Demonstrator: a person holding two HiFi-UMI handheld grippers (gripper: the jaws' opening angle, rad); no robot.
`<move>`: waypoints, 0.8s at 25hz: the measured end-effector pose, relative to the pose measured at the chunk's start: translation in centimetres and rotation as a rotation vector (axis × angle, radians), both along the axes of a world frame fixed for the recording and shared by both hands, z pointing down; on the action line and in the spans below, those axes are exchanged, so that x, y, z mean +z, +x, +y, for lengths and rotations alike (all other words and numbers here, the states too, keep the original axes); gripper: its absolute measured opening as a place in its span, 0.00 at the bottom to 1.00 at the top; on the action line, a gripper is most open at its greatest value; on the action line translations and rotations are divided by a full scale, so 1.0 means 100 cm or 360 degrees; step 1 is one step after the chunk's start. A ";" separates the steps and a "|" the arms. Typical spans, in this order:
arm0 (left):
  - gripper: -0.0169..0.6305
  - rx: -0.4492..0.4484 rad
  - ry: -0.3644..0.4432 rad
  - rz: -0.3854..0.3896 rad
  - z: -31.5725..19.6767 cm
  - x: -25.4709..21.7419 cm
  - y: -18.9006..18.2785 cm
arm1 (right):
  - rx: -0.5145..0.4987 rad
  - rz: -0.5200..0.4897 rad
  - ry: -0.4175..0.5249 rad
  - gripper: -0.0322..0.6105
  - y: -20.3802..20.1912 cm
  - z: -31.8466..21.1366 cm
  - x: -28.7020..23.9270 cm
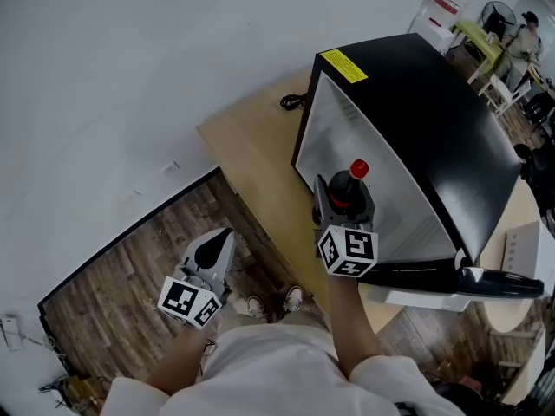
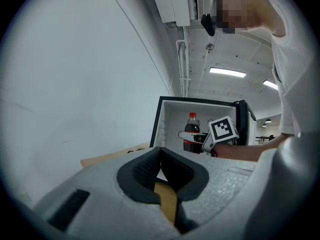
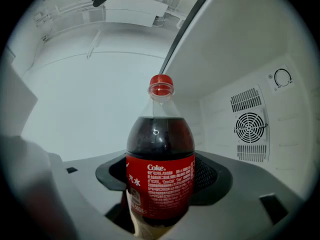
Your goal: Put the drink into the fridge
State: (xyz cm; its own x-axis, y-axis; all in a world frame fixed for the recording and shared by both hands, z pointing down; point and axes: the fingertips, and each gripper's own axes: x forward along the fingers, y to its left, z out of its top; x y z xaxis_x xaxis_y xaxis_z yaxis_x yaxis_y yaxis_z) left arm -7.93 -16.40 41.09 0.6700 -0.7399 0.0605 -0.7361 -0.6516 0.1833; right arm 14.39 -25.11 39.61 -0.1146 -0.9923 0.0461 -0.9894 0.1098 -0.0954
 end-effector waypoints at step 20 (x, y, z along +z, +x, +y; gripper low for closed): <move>0.05 0.0022 -0.0135 -0.0016 -0.004 0.045 0.007 | 0.0353 0.0195 0.0005 0.53 0.068 -0.076 0.055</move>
State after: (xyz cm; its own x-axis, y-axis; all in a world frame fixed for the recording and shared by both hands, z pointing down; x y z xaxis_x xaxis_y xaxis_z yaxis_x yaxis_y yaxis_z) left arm -7.23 -16.82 45.62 0.6791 -0.7225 0.1294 -0.7293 -0.6442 0.2305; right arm 21.21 -32.68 45.07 0.1124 -0.9927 0.0428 -0.9934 -0.1113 0.0265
